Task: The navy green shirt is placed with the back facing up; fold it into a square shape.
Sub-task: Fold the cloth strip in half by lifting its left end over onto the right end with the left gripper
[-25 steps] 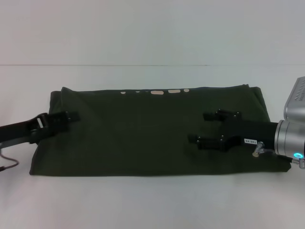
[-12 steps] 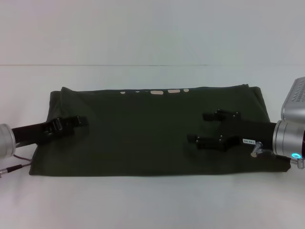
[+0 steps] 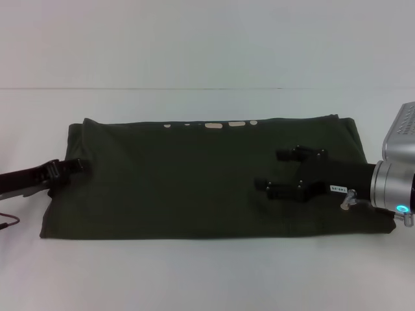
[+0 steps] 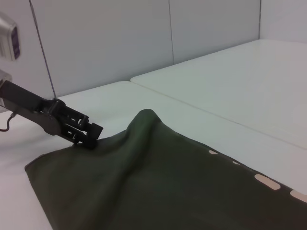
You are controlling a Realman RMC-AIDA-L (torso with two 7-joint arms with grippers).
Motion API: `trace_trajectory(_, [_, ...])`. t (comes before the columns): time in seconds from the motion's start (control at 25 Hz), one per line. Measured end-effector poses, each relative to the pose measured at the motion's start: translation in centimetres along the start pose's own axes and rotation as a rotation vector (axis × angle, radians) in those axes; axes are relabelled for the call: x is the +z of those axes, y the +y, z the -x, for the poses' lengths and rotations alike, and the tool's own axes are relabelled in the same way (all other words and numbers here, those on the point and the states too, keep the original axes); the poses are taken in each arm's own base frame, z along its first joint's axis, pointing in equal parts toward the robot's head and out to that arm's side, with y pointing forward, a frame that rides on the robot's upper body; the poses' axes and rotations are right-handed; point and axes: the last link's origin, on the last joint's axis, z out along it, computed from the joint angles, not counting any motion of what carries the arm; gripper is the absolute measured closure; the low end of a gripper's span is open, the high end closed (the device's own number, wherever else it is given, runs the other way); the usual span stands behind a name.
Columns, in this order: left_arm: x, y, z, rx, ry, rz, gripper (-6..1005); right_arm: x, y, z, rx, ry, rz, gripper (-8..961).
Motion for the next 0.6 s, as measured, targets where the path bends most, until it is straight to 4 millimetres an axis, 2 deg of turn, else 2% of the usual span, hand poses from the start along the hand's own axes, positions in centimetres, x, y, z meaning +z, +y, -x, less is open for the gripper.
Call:
trace_trajectory(0.48, [-2.7, -0.9, -2.0, -0.025, -0.013, 0.007, 317, 0.1, -0.3, 0.0, 0.000, 0.007, -0.017, 30])
trace_trajectory(0.6, [-3.1, -1.3, -2.1, -0.012, -0.046, -0.023, 274, 0.1, -0.3, 0.0, -0.001, 0.009, -0.016, 31])
